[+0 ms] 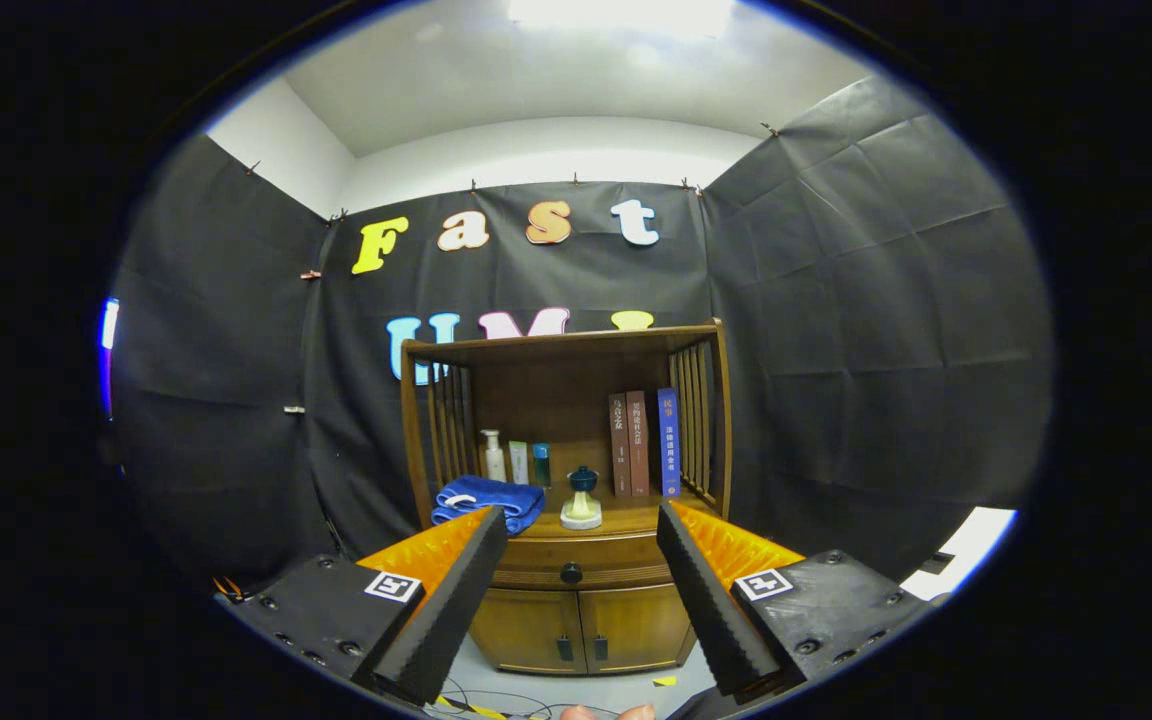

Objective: Pull open the drawer, take out the items inside it, and place them on the countertop above the cabinet.

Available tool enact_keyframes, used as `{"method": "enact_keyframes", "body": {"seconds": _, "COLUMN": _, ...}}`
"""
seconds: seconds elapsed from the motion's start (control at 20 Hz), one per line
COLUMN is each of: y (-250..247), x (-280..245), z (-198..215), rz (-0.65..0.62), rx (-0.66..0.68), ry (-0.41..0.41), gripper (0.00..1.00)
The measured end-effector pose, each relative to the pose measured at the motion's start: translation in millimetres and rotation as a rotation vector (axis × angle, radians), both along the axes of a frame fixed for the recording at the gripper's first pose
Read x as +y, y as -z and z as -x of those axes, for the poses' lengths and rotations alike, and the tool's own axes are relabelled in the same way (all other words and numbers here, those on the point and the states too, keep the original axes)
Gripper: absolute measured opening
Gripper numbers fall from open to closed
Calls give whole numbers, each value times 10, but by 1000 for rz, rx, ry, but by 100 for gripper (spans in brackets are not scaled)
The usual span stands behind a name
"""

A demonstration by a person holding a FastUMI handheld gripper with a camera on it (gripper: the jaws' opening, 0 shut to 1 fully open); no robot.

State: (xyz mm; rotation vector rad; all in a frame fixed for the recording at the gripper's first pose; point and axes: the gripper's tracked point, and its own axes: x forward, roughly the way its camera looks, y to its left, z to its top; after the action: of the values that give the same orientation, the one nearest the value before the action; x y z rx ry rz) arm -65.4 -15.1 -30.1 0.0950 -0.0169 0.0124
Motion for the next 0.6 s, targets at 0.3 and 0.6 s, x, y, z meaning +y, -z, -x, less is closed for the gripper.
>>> {"method": "enact_keyframes", "body": {"seconds": 0.3, "y": 176, "x": 259, "z": 219, "rz": -6, "rx": 30, "ry": -64, "gripper": 98}}
{"method": "enact_keyframes", "body": {"seconds": 0.6, "y": 353, "x": 306, "z": 168, "rz": 88, "rx": 82, "ry": -42, "gripper": 98}}
